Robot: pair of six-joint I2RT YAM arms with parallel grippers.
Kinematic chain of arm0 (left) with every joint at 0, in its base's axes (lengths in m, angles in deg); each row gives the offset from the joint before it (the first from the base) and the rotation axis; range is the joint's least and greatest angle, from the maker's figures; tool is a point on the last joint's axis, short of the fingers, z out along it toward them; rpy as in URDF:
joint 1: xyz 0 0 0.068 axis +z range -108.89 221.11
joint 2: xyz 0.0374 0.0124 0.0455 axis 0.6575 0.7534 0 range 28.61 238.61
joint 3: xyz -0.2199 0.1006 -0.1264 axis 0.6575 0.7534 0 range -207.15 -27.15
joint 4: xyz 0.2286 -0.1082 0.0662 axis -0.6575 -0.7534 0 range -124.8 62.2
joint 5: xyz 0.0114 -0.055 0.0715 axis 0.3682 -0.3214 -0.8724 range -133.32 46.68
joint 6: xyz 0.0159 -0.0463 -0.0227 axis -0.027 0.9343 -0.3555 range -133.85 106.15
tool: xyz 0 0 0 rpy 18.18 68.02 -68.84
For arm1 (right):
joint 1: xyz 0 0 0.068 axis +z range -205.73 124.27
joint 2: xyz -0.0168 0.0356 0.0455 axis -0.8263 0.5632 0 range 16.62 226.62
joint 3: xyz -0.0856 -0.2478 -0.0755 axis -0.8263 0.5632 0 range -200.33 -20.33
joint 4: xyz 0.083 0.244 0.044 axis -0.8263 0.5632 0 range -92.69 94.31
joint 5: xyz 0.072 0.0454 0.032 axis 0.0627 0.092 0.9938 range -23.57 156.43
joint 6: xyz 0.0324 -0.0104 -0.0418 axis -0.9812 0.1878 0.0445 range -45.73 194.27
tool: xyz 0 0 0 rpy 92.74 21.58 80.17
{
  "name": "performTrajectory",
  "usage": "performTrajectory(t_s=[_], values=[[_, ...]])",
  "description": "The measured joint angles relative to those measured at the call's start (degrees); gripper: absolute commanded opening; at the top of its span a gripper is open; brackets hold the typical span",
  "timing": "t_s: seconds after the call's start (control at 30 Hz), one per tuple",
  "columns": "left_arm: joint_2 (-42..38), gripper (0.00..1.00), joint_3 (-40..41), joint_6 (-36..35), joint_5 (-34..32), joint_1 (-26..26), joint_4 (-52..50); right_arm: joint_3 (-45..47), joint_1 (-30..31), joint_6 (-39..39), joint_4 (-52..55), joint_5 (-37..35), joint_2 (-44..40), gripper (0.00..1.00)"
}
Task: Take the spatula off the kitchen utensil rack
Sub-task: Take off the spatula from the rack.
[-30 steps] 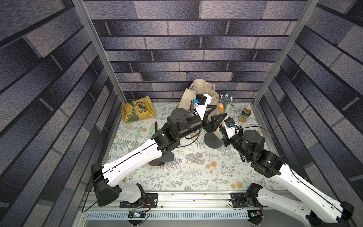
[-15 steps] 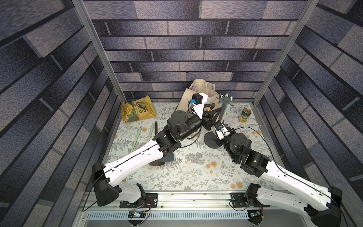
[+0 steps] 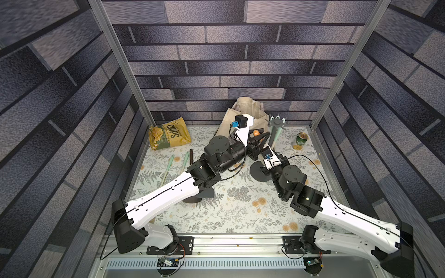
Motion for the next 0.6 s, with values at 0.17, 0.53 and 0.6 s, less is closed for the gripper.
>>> performTrajectory(t_s=[0.17,0.53,0.6], values=[[-0.22,0.00,0.22,0.13,-0.55,0.33,-0.50,0.39,0.39,1.77,-1.38,-1.92,0.31,0.00],[-0.55,0.00,-2.49,-1.66,3.93,0.72,-7.89,0.26,0.63,-1.33,0.61,0.09,0.11,0.36],[-1.51,0.00,-2.86,-2.45,5.25,0.87,-10.91,0.26,0.79,-2.47,1.77,2.29,-0.63,0.38]])
